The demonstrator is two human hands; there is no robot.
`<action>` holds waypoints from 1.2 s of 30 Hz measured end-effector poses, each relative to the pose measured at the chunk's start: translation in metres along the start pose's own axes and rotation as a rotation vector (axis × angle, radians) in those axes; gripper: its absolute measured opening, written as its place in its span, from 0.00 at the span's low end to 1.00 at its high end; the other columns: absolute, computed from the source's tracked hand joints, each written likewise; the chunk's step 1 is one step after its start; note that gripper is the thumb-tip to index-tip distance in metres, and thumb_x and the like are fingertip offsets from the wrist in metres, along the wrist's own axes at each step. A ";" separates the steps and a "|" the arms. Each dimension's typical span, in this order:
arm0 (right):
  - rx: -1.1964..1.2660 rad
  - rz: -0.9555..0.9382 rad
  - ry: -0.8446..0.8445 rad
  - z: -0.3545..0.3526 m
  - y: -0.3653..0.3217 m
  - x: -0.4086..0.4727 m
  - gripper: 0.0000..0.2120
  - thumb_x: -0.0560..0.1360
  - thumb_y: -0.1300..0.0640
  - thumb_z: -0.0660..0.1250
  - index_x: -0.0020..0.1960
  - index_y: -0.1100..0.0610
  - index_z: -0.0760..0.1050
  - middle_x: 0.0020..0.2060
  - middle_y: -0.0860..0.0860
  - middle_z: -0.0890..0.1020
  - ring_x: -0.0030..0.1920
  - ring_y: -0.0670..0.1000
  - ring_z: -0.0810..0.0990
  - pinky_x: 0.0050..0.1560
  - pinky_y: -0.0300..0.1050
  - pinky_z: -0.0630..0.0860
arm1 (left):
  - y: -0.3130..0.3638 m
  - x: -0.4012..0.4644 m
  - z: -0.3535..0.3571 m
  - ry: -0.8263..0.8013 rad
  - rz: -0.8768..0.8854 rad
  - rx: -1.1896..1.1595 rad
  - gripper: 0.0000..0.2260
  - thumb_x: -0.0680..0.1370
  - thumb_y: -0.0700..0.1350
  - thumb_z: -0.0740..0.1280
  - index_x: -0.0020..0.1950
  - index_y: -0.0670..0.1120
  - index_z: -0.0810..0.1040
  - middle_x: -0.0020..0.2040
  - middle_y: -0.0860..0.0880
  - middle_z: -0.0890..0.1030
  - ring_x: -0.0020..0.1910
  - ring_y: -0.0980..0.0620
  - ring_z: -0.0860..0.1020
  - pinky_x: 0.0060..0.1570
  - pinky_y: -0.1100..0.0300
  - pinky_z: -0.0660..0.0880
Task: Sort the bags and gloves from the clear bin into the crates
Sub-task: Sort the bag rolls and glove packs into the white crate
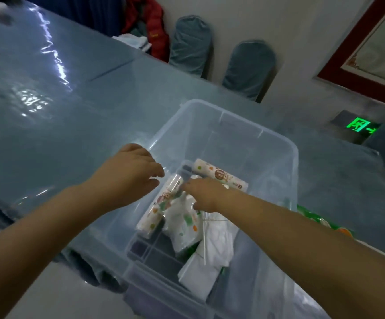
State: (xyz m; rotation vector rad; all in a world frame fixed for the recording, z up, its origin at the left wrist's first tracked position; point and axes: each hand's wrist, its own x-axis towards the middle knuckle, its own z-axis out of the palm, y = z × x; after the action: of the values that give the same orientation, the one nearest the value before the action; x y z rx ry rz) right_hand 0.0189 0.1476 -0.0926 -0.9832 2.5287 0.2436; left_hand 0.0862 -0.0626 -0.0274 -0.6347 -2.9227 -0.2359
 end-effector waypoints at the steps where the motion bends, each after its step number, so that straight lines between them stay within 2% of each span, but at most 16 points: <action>1: 0.040 0.011 0.003 0.004 -0.001 0.004 0.28 0.71 0.60 0.69 0.68 0.50 0.65 0.62 0.53 0.76 0.56 0.56 0.78 0.52 0.49 0.77 | -0.001 0.000 0.001 0.020 -0.002 -0.011 0.10 0.73 0.49 0.67 0.54 0.53 0.80 0.51 0.52 0.83 0.56 0.51 0.76 0.63 0.58 0.61; 6: 0.022 0.003 0.054 0.019 -0.006 0.021 0.24 0.70 0.56 0.70 0.64 0.50 0.71 0.60 0.53 0.77 0.58 0.55 0.76 0.58 0.52 0.74 | -0.001 0.001 0.006 -0.001 0.038 0.062 0.11 0.74 0.48 0.64 0.54 0.51 0.80 0.48 0.51 0.84 0.56 0.50 0.77 0.62 0.57 0.59; 10: 0.039 -0.003 -0.037 0.015 0.002 0.018 0.16 0.72 0.58 0.68 0.59 0.52 0.74 0.55 0.53 0.79 0.54 0.55 0.78 0.51 0.46 0.73 | -0.001 0.001 0.006 0.013 0.008 0.023 0.11 0.74 0.50 0.64 0.56 0.52 0.79 0.53 0.51 0.83 0.58 0.52 0.75 0.65 0.57 0.58; 13: 0.082 0.002 0.009 0.008 0.015 0.009 0.21 0.70 0.61 0.71 0.61 0.51 0.71 0.59 0.51 0.77 0.55 0.53 0.77 0.49 0.44 0.72 | -0.001 0.001 0.007 0.012 0.006 0.035 0.12 0.75 0.51 0.63 0.57 0.53 0.78 0.55 0.52 0.82 0.59 0.53 0.74 0.65 0.58 0.57; 15: -0.082 -0.036 0.044 0.006 0.023 0.002 0.17 0.71 0.62 0.68 0.58 0.53 0.71 0.56 0.52 0.77 0.53 0.55 0.78 0.47 0.47 0.75 | 0.000 0.001 0.008 0.000 0.005 0.056 0.12 0.75 0.51 0.63 0.58 0.53 0.78 0.56 0.53 0.81 0.60 0.54 0.74 0.65 0.59 0.57; 17: -0.231 -0.136 0.007 0.012 0.025 -0.006 0.15 0.72 0.65 0.66 0.56 0.52 0.73 0.54 0.52 0.77 0.51 0.56 0.77 0.46 0.48 0.75 | 0.001 0.001 0.008 -0.007 0.001 0.061 0.13 0.76 0.52 0.62 0.58 0.54 0.77 0.57 0.53 0.81 0.60 0.54 0.73 0.66 0.59 0.57; 21: -0.466 -0.308 -0.106 0.022 0.016 -0.014 0.16 0.74 0.59 0.65 0.62 0.51 0.72 0.54 0.54 0.76 0.55 0.57 0.74 0.52 0.52 0.70 | 0.002 0.002 0.008 -0.013 -0.003 0.079 0.13 0.76 0.52 0.63 0.59 0.54 0.77 0.57 0.53 0.80 0.60 0.53 0.73 0.66 0.58 0.58; 23: -0.575 -0.290 -0.119 0.025 0.014 -0.014 0.17 0.74 0.57 0.66 0.63 0.52 0.72 0.55 0.54 0.77 0.57 0.57 0.73 0.57 0.53 0.69 | 0.002 0.001 0.008 -0.024 0.009 0.112 0.13 0.76 0.53 0.62 0.59 0.54 0.77 0.58 0.53 0.80 0.61 0.54 0.73 0.67 0.58 0.58; 27: -0.681 -0.171 -0.251 0.025 0.018 -0.021 0.11 0.73 0.58 0.68 0.55 0.57 0.77 0.55 0.54 0.79 0.58 0.58 0.72 0.63 0.55 0.65 | 0.003 0.000 0.009 -0.042 0.041 0.184 0.14 0.76 0.53 0.61 0.60 0.53 0.76 0.58 0.54 0.80 0.61 0.54 0.73 0.67 0.57 0.57; 29: -0.590 -0.119 -0.318 0.020 0.020 -0.025 0.10 0.72 0.60 0.68 0.53 0.58 0.77 0.53 0.55 0.79 0.55 0.57 0.74 0.61 0.53 0.69 | 0.003 0.000 0.009 -0.040 0.036 0.176 0.14 0.76 0.53 0.61 0.61 0.54 0.75 0.59 0.54 0.79 0.61 0.54 0.73 0.68 0.57 0.57; 31: -0.514 -0.136 -0.351 0.012 0.018 -0.028 0.08 0.71 0.60 0.69 0.51 0.57 0.78 0.48 0.54 0.79 0.49 0.56 0.76 0.53 0.49 0.74 | 0.003 0.001 0.009 -0.032 0.019 0.150 0.14 0.77 0.52 0.61 0.61 0.54 0.75 0.59 0.53 0.79 0.61 0.54 0.73 0.68 0.57 0.57; 34: -0.488 -0.229 -0.342 0.005 0.007 -0.030 0.07 0.70 0.59 0.69 0.48 0.55 0.78 0.40 0.51 0.76 0.41 0.54 0.75 0.40 0.45 0.72 | 0.002 0.001 0.010 -0.018 0.016 0.136 0.14 0.76 0.52 0.62 0.61 0.53 0.76 0.58 0.53 0.79 0.61 0.54 0.73 0.68 0.57 0.57; 36: -0.509 -0.296 -0.333 0.011 -0.003 -0.031 0.05 0.70 0.59 0.69 0.47 0.55 0.78 0.39 0.51 0.75 0.40 0.54 0.74 0.41 0.45 0.71 | 0.001 0.002 0.011 -0.009 0.016 0.129 0.14 0.76 0.51 0.62 0.60 0.53 0.76 0.58 0.53 0.80 0.60 0.53 0.74 0.68 0.57 0.57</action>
State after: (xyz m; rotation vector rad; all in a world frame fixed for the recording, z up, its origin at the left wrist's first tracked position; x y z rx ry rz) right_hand 0.0455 0.1674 -0.0885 -1.3549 2.0221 0.9081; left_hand 0.0839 -0.0586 -0.0377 -0.6402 -2.9106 -0.0421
